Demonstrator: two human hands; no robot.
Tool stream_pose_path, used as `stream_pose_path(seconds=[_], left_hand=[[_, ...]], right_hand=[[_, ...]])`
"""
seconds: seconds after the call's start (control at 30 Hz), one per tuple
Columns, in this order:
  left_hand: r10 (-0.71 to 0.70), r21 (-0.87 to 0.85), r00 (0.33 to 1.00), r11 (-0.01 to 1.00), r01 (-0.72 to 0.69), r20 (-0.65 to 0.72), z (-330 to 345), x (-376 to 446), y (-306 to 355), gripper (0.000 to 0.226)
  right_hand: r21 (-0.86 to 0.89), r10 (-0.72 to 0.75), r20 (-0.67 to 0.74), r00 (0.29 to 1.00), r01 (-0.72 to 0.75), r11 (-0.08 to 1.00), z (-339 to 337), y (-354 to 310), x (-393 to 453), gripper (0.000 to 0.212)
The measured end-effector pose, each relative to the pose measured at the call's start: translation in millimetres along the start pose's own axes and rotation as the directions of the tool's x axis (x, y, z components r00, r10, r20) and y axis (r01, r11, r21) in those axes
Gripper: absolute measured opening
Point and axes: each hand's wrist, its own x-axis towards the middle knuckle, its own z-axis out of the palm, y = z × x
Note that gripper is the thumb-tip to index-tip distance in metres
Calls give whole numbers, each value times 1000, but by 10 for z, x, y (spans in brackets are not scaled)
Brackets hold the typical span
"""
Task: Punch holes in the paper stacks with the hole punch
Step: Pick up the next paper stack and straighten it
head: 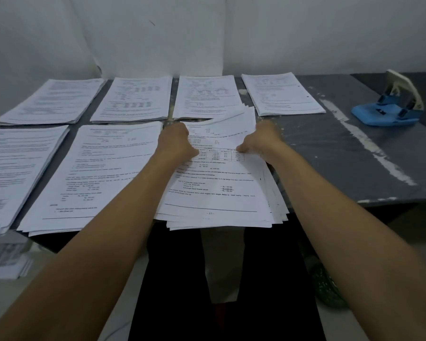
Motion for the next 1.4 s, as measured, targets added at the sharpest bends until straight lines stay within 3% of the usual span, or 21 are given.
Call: stream_pose_path(seconds=[0.1,0.23,0.37,0.47,0.57,0.73,0.9,1.0,1.1,1.4], left_hand=[[-20,-58,1000,998,21,15,5,29,-31,64],[-50,-323,999,945,50,9,4,46,-70,80],[-192,-654,978,751,96,-77,-28,79,-105,42],[-199,-774,977,630,67,-77,-109,112,-55,23],[-151,-793,973,608,-47,-174,-238,122,53,20],[-64,-747,912,599,-290,-405,-595,151,300,9],[-7,-716,859,555,-423,-513,-801,138,428,13],[10,-734,860,516,-442,-511,-745,98,415,14],[22,-710,877,579,-402,-479,-631,68,411,20],[-12,-690,825,556,-464,-565,-797,110,542,20]], right_hand=[[238,-36,-9,999,37,971,-9,84,-60,33],[470,-71,49,996,40,882,-151,95,-120,41],[621,-116,52,992,59,781,-321,51,-104,47],[643,-132,10,991,94,760,-414,-15,-76,46],[661,-178,-41,983,161,733,-517,-122,-63,40],[649,-293,-187,938,342,680,-755,-420,-53,35],[626,-382,-269,884,462,628,-961,-639,-81,34],[604,-382,-241,892,446,660,-922,-584,-86,34],[579,-336,-232,913,407,707,-792,-488,-127,36],[562,-356,-355,864,502,657,-885,-651,-177,29]])
